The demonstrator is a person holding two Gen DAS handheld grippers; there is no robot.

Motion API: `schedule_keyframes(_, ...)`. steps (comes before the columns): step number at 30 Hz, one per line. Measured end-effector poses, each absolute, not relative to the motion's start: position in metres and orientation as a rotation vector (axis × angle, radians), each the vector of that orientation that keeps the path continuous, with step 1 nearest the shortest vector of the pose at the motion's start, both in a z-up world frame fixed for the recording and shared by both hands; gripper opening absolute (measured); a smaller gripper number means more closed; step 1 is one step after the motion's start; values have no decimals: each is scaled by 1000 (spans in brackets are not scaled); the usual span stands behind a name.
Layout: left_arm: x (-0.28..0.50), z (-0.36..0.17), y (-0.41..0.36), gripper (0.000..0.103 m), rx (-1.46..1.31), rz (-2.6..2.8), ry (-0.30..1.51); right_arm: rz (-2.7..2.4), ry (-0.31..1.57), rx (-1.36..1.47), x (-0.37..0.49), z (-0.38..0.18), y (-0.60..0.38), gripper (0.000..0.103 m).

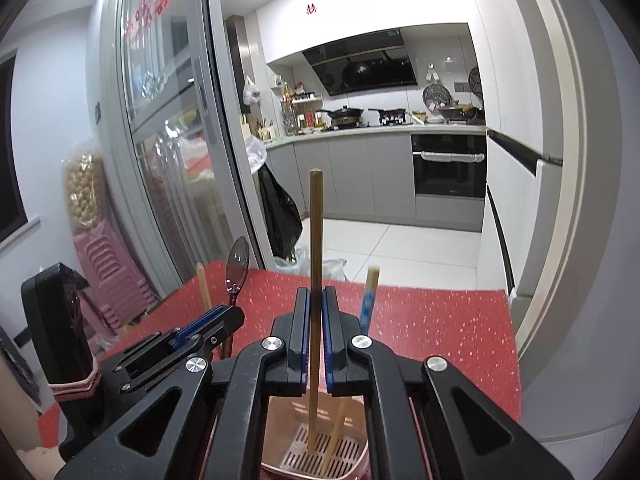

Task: Organize utensils
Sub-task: 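Carry the chopstick and spoon over the beige holder and lower them in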

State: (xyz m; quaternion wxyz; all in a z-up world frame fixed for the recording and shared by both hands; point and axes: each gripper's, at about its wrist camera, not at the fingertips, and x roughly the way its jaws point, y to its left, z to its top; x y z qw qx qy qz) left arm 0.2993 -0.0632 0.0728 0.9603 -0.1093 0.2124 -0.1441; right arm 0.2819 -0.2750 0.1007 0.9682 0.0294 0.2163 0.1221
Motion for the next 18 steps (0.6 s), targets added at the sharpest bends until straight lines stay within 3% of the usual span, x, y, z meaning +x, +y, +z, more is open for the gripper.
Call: schedule_keyframes(18,280,58,-70,37,-79,-228,552,243,605,151,307,68,-288,7)
